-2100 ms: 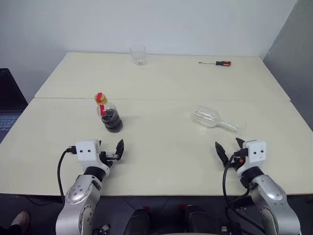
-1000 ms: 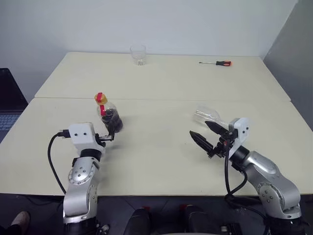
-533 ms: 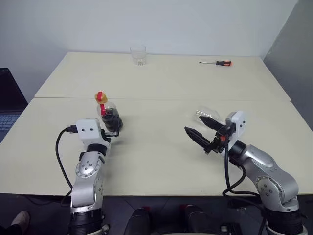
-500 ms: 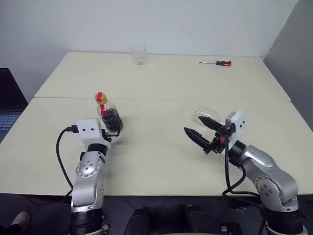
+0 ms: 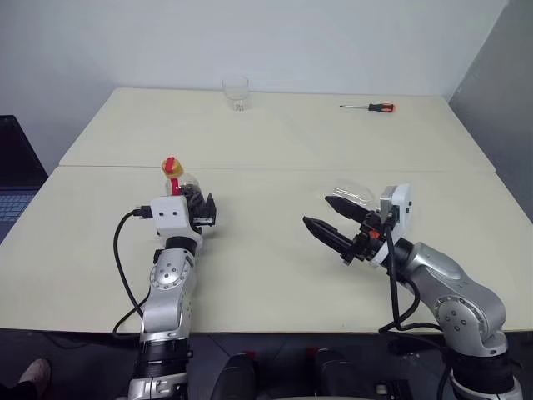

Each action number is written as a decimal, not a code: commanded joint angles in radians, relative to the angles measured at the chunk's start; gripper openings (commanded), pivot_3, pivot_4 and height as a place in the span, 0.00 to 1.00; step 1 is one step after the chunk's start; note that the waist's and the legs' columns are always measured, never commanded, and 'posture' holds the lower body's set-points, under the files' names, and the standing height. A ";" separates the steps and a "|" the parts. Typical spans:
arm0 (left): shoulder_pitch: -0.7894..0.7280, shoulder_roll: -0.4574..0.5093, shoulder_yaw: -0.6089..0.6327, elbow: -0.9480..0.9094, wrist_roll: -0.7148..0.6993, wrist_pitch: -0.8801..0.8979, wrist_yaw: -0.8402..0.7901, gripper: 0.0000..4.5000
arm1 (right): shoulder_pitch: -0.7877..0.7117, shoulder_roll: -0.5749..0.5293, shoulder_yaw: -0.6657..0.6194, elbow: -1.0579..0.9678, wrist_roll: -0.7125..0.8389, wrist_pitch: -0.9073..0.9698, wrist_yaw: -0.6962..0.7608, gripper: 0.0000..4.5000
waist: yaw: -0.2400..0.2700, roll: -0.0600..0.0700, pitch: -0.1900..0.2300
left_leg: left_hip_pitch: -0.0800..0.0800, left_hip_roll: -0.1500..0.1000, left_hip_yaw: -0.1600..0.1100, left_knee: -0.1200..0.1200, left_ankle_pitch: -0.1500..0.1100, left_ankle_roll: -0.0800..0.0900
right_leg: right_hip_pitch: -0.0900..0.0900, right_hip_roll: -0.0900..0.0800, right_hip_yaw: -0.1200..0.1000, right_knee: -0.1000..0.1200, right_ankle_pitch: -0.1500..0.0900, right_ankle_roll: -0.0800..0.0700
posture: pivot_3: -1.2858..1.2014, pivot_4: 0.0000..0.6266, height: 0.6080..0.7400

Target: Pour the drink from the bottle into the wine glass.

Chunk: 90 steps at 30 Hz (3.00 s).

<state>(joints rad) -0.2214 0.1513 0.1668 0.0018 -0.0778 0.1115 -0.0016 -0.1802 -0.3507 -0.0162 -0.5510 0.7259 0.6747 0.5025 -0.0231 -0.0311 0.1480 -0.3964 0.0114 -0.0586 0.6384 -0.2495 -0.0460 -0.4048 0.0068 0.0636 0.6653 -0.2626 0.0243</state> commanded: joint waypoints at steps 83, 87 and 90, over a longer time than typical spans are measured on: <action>-0.161 0.050 -0.001 0.043 -0.160 0.104 -0.208 0.33 | -0.139 -0.055 0.088 0.052 -0.188 -0.063 -0.039 1.00 | 0.004 0.000 0.000 | -0.003 -0.001 -0.005 0.004 0.000 0.001 | 0.000 0.000 -0.005 0.000 0.000 0.000 | 0.52 0.24 1.00; -0.178 0.072 -0.033 -0.008 -0.235 0.192 -0.324 0.33 | -0.191 -0.027 0.116 0.103 -0.234 -0.107 -0.024 1.00 | 0.003 0.000 0.000 | -0.003 -0.001 -0.005 0.005 0.000 0.001 | 0.000 0.000 -0.004 0.000 0.000 0.000 | 0.52 0.24 1.00; -0.184 0.095 -0.073 -0.044 -0.283 0.248 -0.427 0.33 | -0.239 0.001 0.131 0.146 -0.250 -0.127 -0.008 1.00 | 0.001 0.000 0.000 | -0.004 -0.001 -0.005 0.005 0.000 0.001 | 0.000 0.000 -0.005 0.000 0.000 0.000 | 0.52 0.24 1.00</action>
<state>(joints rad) -0.3738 0.2293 0.1092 0.0328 -0.3233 0.3508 -0.3717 -0.3960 -0.3595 0.1135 -0.4011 0.4836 0.5782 0.4804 -0.0224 -0.0308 0.1484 -0.3999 0.0106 -0.0638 0.6430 -0.2500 -0.0453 -0.4049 0.0067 0.0590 0.6657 -0.2626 0.0243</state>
